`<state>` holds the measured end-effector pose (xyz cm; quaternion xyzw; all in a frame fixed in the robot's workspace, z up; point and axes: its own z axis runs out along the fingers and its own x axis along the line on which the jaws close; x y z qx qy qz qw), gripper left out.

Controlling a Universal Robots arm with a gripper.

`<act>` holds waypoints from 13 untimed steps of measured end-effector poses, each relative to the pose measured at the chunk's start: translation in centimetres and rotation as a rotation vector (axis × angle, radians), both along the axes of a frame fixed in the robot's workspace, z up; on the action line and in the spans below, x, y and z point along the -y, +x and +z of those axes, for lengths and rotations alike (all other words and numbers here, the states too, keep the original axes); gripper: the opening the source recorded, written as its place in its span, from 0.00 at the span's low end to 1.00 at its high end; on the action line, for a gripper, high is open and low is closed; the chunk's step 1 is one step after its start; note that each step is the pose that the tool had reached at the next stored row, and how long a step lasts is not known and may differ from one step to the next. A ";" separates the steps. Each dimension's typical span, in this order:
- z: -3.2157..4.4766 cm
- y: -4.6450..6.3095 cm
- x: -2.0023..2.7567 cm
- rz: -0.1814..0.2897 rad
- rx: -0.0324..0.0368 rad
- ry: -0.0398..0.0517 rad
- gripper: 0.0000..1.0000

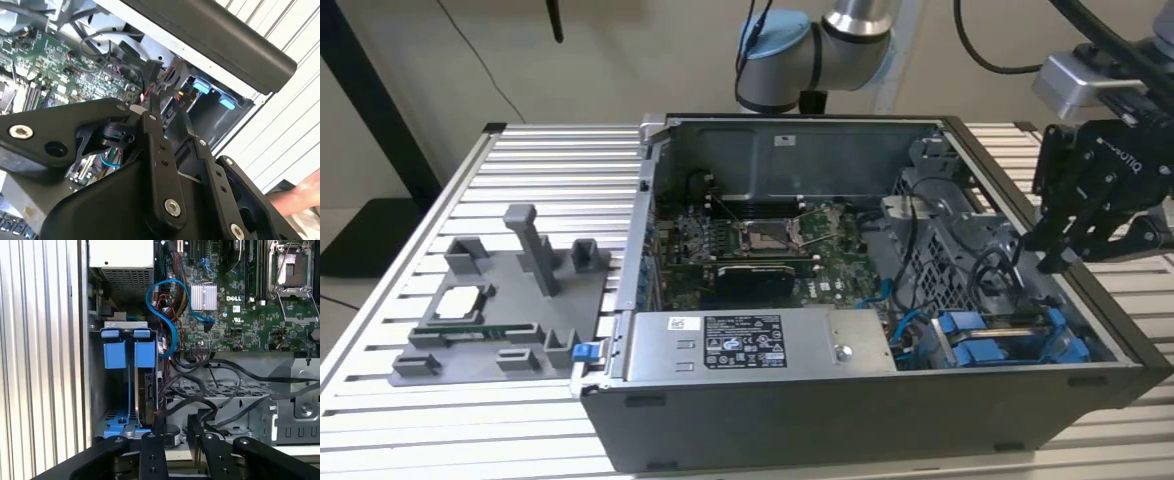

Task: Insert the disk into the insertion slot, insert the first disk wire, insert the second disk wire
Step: 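Insert the first disk wire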

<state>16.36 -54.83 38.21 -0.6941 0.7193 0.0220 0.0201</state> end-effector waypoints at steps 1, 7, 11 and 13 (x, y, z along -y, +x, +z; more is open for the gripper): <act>0.09 0.0 -0.17 -0.001 0.0064 -0.0001 1.00; 0.53 0.0 -1.16 -0.006 0.0451 0.0000 1.00; 0.84 0.0 -1.68 -0.008 0.0662 0.0000 1.00; 0.97 0.1 -1.81 -0.008 0.0706 -0.0001 1.00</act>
